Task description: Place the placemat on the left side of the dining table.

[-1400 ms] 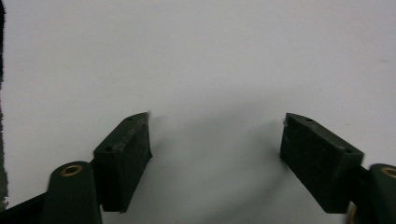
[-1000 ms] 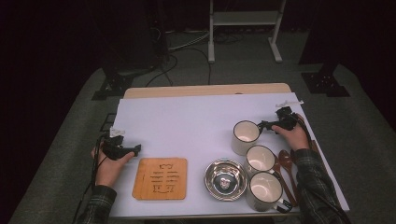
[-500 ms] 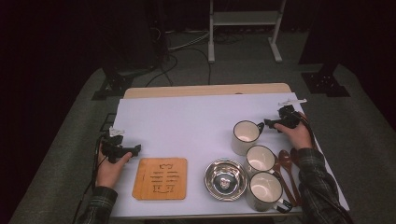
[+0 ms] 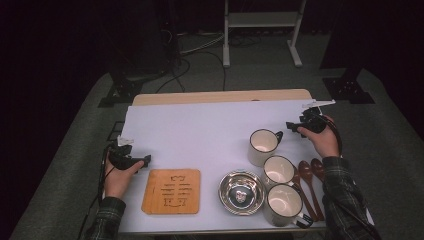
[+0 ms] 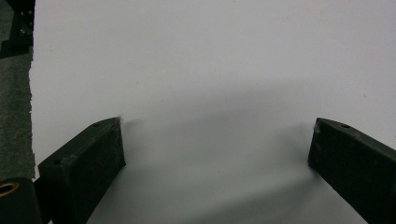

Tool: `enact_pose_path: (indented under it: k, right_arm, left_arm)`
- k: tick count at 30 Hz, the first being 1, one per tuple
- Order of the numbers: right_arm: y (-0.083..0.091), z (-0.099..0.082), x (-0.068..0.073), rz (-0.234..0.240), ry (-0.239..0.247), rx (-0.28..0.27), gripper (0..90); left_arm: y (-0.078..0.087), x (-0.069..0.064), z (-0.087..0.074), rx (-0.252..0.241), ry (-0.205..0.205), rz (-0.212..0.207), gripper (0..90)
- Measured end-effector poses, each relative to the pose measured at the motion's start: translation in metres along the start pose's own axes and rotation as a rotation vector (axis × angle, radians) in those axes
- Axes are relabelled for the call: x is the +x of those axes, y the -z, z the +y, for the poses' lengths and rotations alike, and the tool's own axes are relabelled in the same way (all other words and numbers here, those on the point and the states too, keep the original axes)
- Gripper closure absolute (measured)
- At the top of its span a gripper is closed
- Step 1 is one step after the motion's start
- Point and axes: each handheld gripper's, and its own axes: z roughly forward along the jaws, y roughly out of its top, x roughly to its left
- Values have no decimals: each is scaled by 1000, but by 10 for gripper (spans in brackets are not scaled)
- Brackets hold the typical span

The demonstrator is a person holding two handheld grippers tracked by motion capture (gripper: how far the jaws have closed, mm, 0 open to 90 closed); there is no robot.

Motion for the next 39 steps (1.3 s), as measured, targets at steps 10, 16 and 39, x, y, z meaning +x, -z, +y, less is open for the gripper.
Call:
enact_pose_path:
  k: [10, 16, 39]
  right_arm:
    - [18, 7, 5, 48, -16, -9, 540]
    - [30, 9, 12, 74, -18, -13, 714]
    - [58, 19, 53, 235, 42, -13, 895]
  left_arm:
    - [0, 0, 0, 7, 2, -3, 23]
    - [0, 0, 0, 6, 3, -3, 24]
    - [0, 0, 0, 6, 3, -3, 24]
